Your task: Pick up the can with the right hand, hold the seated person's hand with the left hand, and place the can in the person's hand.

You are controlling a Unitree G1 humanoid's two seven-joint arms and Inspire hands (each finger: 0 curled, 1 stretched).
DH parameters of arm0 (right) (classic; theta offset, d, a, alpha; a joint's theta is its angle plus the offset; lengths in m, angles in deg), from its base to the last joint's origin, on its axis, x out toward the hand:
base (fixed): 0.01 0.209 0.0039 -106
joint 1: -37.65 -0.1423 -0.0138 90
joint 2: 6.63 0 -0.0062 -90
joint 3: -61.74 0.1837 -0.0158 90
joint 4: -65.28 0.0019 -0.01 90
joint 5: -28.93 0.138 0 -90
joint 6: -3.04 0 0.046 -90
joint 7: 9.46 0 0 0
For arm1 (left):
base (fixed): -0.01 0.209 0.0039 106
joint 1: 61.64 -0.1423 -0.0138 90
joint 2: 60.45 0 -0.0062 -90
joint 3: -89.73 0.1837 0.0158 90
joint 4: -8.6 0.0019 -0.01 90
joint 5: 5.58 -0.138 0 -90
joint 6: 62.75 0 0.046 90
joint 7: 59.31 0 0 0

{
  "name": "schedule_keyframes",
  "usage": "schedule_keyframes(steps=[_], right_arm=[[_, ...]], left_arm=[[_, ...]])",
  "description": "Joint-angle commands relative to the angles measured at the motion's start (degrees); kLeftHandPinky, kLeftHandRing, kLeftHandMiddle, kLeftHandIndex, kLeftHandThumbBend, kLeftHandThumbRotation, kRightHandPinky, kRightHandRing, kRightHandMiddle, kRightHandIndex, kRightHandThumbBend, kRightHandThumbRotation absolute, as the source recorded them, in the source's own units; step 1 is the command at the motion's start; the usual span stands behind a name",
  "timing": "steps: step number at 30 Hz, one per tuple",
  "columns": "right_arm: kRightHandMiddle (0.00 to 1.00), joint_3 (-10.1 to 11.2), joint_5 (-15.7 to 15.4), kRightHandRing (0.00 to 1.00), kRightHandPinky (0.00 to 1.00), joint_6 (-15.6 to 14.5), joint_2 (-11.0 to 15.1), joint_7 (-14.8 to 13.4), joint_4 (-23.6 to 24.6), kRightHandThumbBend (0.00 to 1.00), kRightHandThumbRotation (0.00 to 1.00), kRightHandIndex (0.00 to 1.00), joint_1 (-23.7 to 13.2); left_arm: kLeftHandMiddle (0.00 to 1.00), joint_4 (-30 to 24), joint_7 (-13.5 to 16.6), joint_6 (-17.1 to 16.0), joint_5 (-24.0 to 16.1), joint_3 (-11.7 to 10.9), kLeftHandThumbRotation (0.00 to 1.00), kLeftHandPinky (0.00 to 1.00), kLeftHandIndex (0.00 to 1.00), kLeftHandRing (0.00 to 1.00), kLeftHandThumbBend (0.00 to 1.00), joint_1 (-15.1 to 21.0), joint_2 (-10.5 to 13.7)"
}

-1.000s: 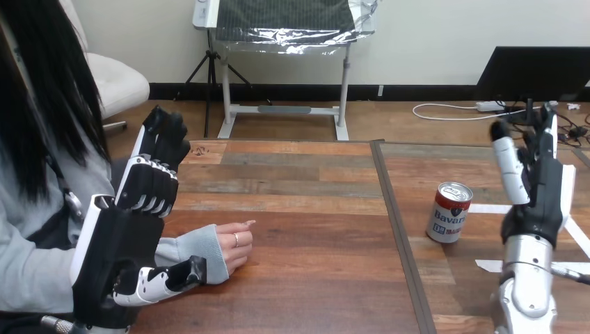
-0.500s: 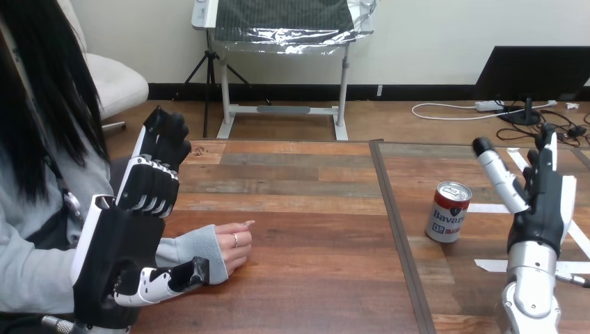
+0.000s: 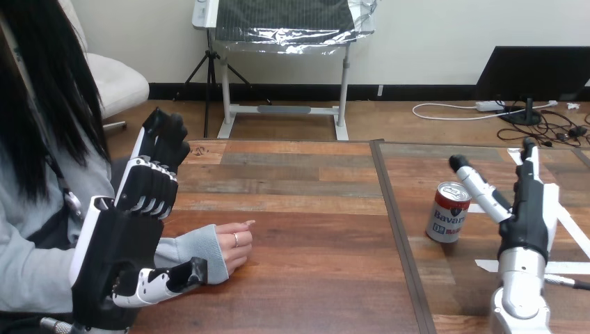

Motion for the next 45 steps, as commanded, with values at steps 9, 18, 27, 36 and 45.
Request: schedule_keyframes(steps=[9, 18, 27, 36, 45], right_arm=[[1.00, -5.32, -6.66, 0.99, 0.92, -2.80, 3.55, -6.54, 0.00, 1.00, 0.52, 1.00, -1.34], [1.00, -7.47, -8.88, 1.00, 0.91, -6.13, 4.44, -8.08, -0.52, 1.00, 0.52, 1.00, -1.10], [1.00, -8.06, -9.06, 1.00, 0.92, -7.03, 4.64, -8.42, -0.73, 1.00, 0.47, 1.00, -0.90], [1.00, -8.97, -9.11, 1.00, 0.91, -7.95, 4.74, -8.12, -0.98, 1.00, 0.46, 1.00, -0.91], [1.00, -10.63, -10.55, 0.99, 0.90, -9.70, 4.98, -8.80, -1.36, 1.00, 0.48, 1.00, -1.04]], left_arm=[[1.00, -1.78, 1.28, -1.00, -0.57, -1.13, 0.50, 1.00, 1.00, 1.00, 1.00, 1.61, -1.11], [1.00, -2.89, 1.33, -0.11, -0.52, -0.81, 0.50, 1.00, 1.00, 1.00, 1.00, 0.85, -0.61], [1.00, -2.83, 1.71, -0.65, -1.10, -1.03, 0.49, 1.00, 1.00, 1.00, 1.00, 0.60, -0.68], [1.00, -2.80, 1.33, -0.37, -0.89, -0.88, 0.50, 1.00, 1.00, 1.00, 1.00, 0.59, -0.70], [1.00, -4.08, 0.50, 1.70, 0.89, -0.41, 0.45, 1.00, 1.00, 1.00, 1.00, 0.06, -1.24]])
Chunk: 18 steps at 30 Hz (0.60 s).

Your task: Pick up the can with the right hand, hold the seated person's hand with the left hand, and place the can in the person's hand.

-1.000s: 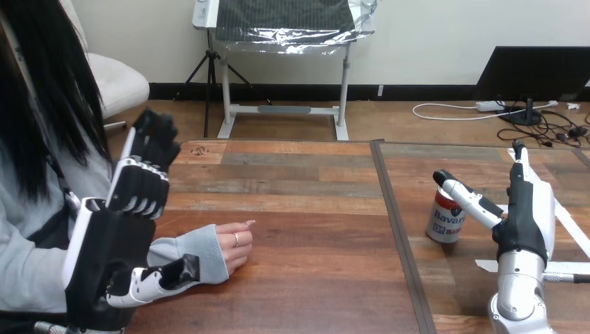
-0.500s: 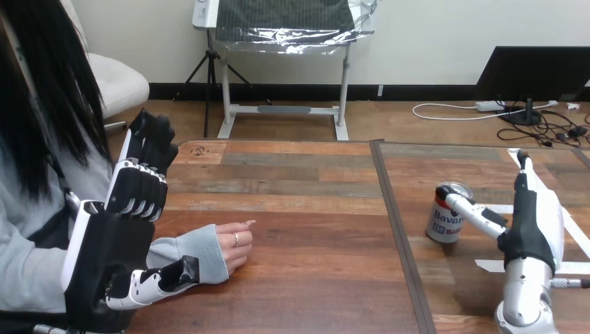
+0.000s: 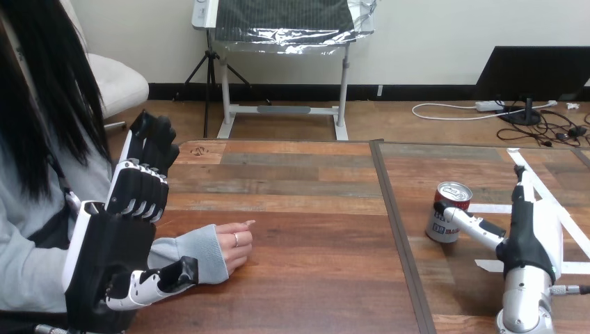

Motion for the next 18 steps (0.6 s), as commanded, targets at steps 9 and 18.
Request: schedule_keyframes(steps=[9, 18], right_arm=[[1.00, -2.58, -2.52, 0.99, 0.91, -2.17, 1.42, -1.35, 0.42, 1.00, 0.44, 0.99, -2.78], [0.99, -2.93, -2.98, 0.99, 0.91, -4.22, 1.56, -0.37, 0.14, 1.00, 0.41, 0.99, -3.20]], left_arm=[[1.00, -2.83, -0.83, -0.89, 0.49, -0.08, 0.46, 1.00, 1.00, 1.00, 1.00, 1.48, -1.02], [1.00, -2.72, -1.39, -1.29, 0.50, -0.13, 0.48, 1.00, 1.00, 1.00, 1.00, 1.12, -0.90]])
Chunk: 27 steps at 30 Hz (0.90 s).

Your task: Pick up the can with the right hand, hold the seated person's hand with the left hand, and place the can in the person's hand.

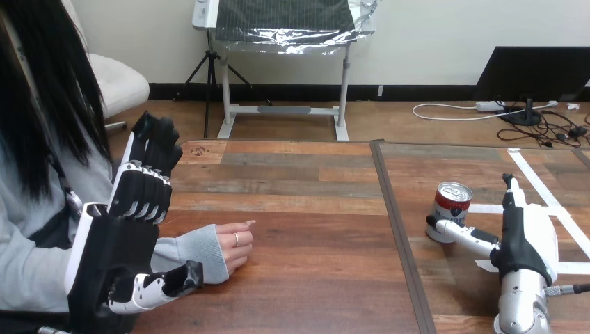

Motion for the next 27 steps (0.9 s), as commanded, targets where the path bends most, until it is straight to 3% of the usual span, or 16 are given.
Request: schedule_keyframes(steps=[1, 11, 17, 27], right_arm=[[0.99, -0.85, -0.62, 0.99, 0.91, -1.17, 1.58, 0.09, 0.22, 1.00, 0.42, 0.99, -3.28], [0.99, -0.82, -0.82, 0.99, 0.92, -2.30, 1.73, 1.24, 0.19, 1.00, 0.43, 0.98, -3.69], [0.99, -0.92, -0.95, 0.99, 0.91, -2.74, 1.89, 2.01, 0.07, 1.00, 0.44, 0.99, -4.06], [0.99, -1.26, -1.10, 0.99, 0.91, -3.54, 1.82, 2.43, 0.02, 1.00, 0.44, 0.98, -4.75]], left_arm=[[1.00, -1.87, -0.40, -1.08, 0.18, -0.08, 0.48, 1.00, 1.00, 1.00, 1.00, 1.64, 0.05], [1.00, -2.81, 0.08, -0.52, 0.24, 0.00, 0.48, 1.00, 1.00, 1.00, 1.00, 0.43, -0.39], [1.00, -1.33, -1.88, -1.90, 1.21, -0.15, 0.46, 1.00, 1.00, 1.00, 1.00, 1.13, -0.14], [1.00, -1.57, -1.16, -2.38, 0.68, -0.24, 0.47, 1.00, 1.00, 1.00, 1.00, 0.41, -0.71]])
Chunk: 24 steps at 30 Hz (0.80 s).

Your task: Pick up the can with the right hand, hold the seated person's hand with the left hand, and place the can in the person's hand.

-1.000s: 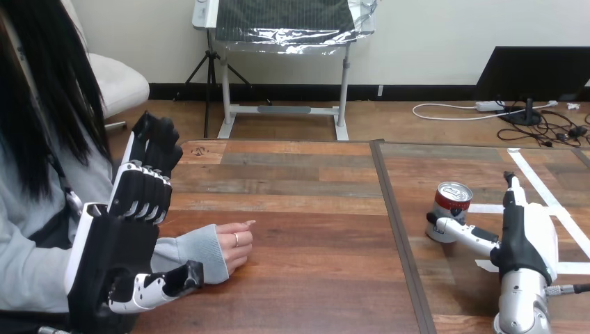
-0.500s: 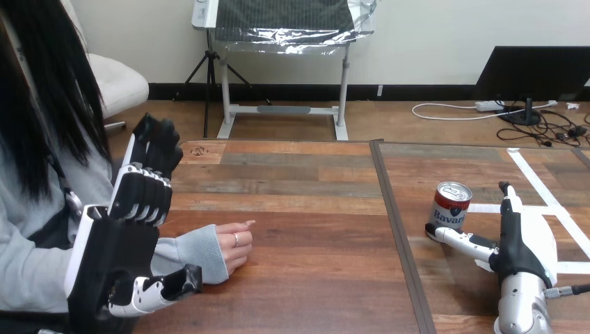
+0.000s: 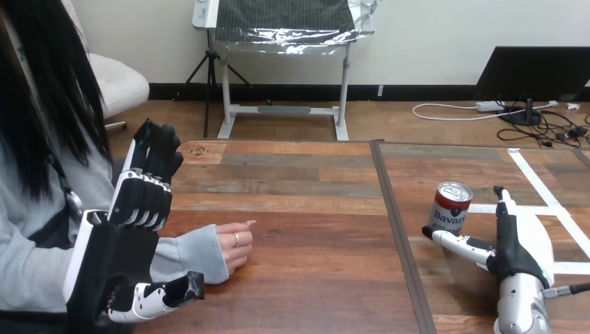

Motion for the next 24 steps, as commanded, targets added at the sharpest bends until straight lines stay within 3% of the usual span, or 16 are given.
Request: schedule_keyframes(steps=[1, 12, 20, 24], right_arm=[[0.99, -0.40, -0.23, 0.99, 0.91, -0.26, 1.74, -0.05, 0.19, 1.00, 0.44, 0.98, -4.79], [0.99, -0.83, -0.56, 0.99, 0.92, -0.07, 1.78, -0.14, 0.27, 1.00, 0.43, 0.98, -5.38], [0.99, -0.84, -0.41, 0.99, 0.92, -0.69, 1.81, 0.51, 0.18, 1.00, 0.44, 0.98, -5.96], [0.99, -0.89, -0.44, 0.99, 0.93, -0.76, 1.85, 0.70, 0.14, 1.00, 0.44, 0.99, -6.33]], left_arm=[[1.00, -1.31, -0.08, -1.78, 0.43, -0.19, 0.48, 1.00, 1.00, 1.00, 1.00, 1.82, -0.71], [1.00, -2.57, 0.70, -0.59, 0.32, 0.34, 0.47, 1.00, 1.00, 1.00, 1.00, 0.48, -0.92], [1.00, -2.01, -0.33, -1.00, 0.96, 0.34, 0.47, 1.00, 1.00, 1.00, 1.00, 0.64, -0.66], [1.00, -2.90, 0.81, -0.42, 0.05, 0.37, 0.49, 1.00, 1.00, 1.00, 1.00, -0.17, -0.84]])
